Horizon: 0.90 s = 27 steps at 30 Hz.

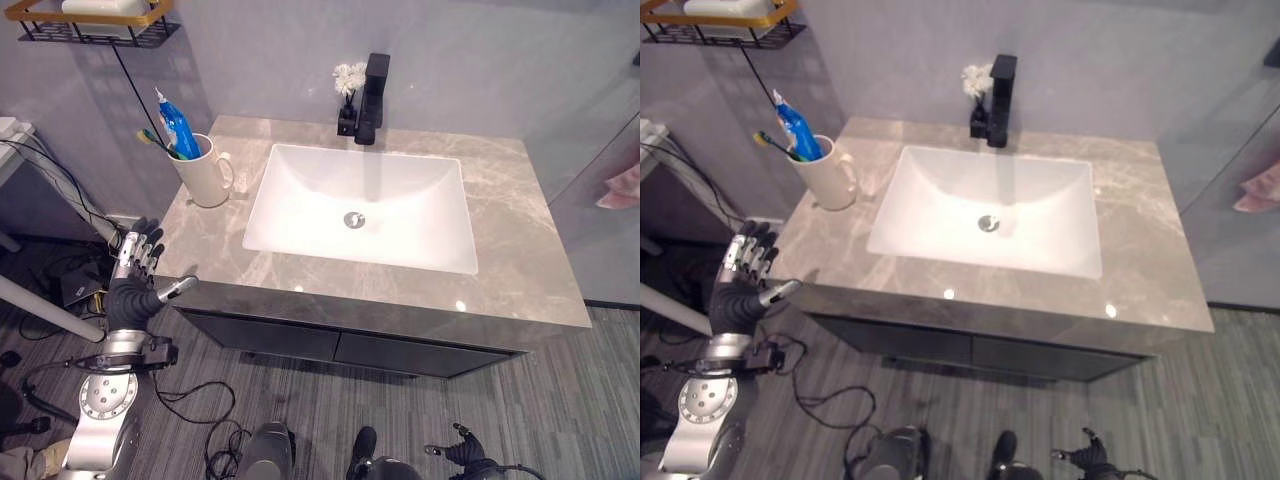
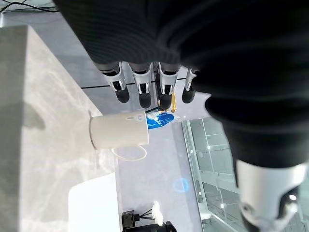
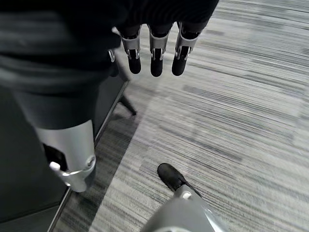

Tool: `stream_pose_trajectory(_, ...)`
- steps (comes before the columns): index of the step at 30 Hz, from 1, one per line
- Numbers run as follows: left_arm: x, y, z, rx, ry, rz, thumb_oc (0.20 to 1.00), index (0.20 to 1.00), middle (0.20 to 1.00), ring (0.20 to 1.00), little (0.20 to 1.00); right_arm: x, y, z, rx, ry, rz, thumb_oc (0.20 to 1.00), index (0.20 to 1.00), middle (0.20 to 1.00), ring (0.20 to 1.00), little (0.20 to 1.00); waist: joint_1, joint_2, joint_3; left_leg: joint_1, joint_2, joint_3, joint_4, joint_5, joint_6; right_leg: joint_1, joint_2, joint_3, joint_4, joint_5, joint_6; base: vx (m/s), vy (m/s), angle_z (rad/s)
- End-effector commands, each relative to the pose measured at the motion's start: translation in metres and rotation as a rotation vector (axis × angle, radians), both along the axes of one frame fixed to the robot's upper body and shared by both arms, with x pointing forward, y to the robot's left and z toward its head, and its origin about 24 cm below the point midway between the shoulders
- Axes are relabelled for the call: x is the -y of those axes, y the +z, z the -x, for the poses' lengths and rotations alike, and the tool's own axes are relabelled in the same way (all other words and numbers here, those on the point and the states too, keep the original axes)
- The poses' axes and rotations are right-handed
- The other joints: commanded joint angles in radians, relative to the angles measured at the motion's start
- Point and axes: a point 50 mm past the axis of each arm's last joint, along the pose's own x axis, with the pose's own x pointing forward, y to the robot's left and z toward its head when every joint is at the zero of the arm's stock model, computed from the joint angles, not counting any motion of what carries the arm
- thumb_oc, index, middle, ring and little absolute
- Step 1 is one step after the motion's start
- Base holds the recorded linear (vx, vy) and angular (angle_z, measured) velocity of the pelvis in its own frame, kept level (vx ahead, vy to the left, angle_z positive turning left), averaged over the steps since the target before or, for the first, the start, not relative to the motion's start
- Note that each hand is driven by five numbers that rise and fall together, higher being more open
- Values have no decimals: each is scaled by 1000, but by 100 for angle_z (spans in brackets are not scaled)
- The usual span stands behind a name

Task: Put brush and paste in cup on sink, flatten towel.

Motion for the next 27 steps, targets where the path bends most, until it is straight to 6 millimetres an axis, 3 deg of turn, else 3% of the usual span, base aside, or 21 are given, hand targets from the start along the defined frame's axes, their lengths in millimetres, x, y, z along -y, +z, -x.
stream_pose_trajectory(1, 5, 24, 9, 137, -14, 9, 1000, 1000, 1000, 1000, 1000, 8, -2, 15, -50, 20, 34, 1000, 1000, 1000, 1000, 1000, 11, 19, -36, -26, -2, -42, -43, 197, 18, 82, 16, 25, 13, -73, 69, 206, 201, -23)
stream_pose_trajectory(2, 6, 22, 10, 129, -27, 26, 1000, 1000, 1000, 1000, 1000, 7, -4, 20, -70, 19, 26, 1000, 1000, 1000, 1000, 1000, 11, 19, -42, 0, -11, -56, -39, 156, 22, 88, 4, 42, 25, -86, 77, 198, 186, -30)
stream_pose_trajectory(6, 6, 17, 15, 92, -52, 19, 1000, 1000, 1000, 1000, 1000, 8, -7, 30, -107, 14, 24, 1000, 1000, 1000, 1000, 1000, 15, 16, -71, 34, -57, -42, -66, 137, 48, 101, -35, 57, 28, -64, 94, 197, 197, -36)
stream_pose_trajectory(10, 1, 16, 20, 70, -41, 6, 1000, 1000, 1000, 1000, 1000, -4, -5, 12, -52, 35, -7, 1000, 1000, 1000, 1000, 1000, 35, 4, -76, 43, -92, -10, -82, 119, 78, 81, -73, 76, 26, -36, 124, 106, 168, -5)
stream_pose_trajectory(11, 1, 16, 20, 70, -38, 8, 925, 925, 925, 925, 925, -8, -3, 4, -29, 54, -12, 1000, 1000, 1000, 1000, 1000, 41, 0, -77, 39, -95, -5, -85, 119, 82, 70, -78, 80, 27, -31, 128, 32, 103, -2)
stream_pose_trajectory(12, 1, 16, 20, 68, -38, 14, 445, 445, 445, 445, 445, -13, -1, -6, -1, 75, -22, 1000, 1000, 1000, 1000, 1000, 47, -2, -76, 33, -100, -2, -87, 119, 85, 62, -83, 83, 28, -25, 132, 33, 87, -2)
stream_pose_trajectory(14, 1, 16, 20, 67, -36, 31, 319, 319, 319, 319, 319, -23, 5, -25, 68, 122, -38, 1000, 1000, 1000, 1000, 1000, 55, -6, -76, 32, -106, 0, -101, 118, 93, 48, -89, 85, 29, -22, 140, 44, 92, -5)
stream_pose_trajectory(15, 3, 17, 20, 71, -47, 27, 200, 200, 200, 200, 200, -29, 11, -39, 126, 162, -46, 1000, 1000, 1000, 1000, 1000, 61, -10, -71, 28, -116, -2, -92, 100, 106, 33, -98, 92, 50, -19, 146, 42, 78, -9)
stream_pose_trajectory(19, 7, 22, 21, 78, -87, 5, 200, 200, 200, 200, 200, -29, 15, -43, 160, 181, -53, 1000, 1000, 1000, 1000, 1000, 59, -14, -60, 19, -142, -14, -45, 66, 131, 8, -126, 100, 141, 7, 160, 33, 101, -2)
stream_pose_trajectory(20, 8, 23, 21, 75, -104, -16, 200, 200, 200, 200, 200, -28, 15, -41, 160, 179, -50, 1000, 1000, 1000, 1000, 1000, 56, -12, -56, 23, -159, -26, -33, 56, 144, -17, -140, 109, 212, 39, 164, 71, 228, 21)
stream_pose_trajectory(21, 13, 27, 22, 75, -144, -51, 200, 200, 200, 200, 200, -22, 19, -40, 178, 180, -40, 1000, 1000, 1000, 1000, 1000, 39, 1, -41, 33, -193, -46, -10, 40, 168, -69, -163, 140, 351, 140, 162, 54, 249, 32)
stream_pose_trajectory(23, 13, 26, 21, 70, -156, -49, 200, 200, 200, 200, 200, -21, 19, -40, 179, 182, -40, 1000, 1000, 1000, 1000, 1000, 31, 17, -28, 42, -192, -56, -10, 40, 175, -103, -153, 151, 407, 143, 151, 42, 162, 52)
stream_pose_trajectory(24, 18, 25, 24, 65, -191, -37, 200, 200, 200, 200, 200, -16, 20, -38, 182, 177, -27, 1000, 1000, 1000, 1000, 1000, 23, 31, -13, 64, -202, -74, -13, 24, 181, -137, -113, 169, 422, 91, 135, 108, 60, 34)
stream_pose_trajectory(25, 21, 22, 23, 58, -211, -3, 200, 200, 200, 200, 200, -13, 19, -35, 169, 164, -23, 1000, 1000, 1000, 1000, 1000, 13, 39, -15, 77, -203, -96, -33, 31, 178, -168, -64, 193, 372, 40, 116, 159, 62, 8)
stream_pose_trajectory(27, 22, 18, 25, 35, -238, 18, 200, 200, 200, 200, 200, -10, 16, -32, 143, 151, -17, 1000, 1000, 1000, 1000, 1000, 5, 43, -10, 97, -204, -107, -51, 32, 165, -179, -71, 187, 235, 38, 118, 151, -56, 15)
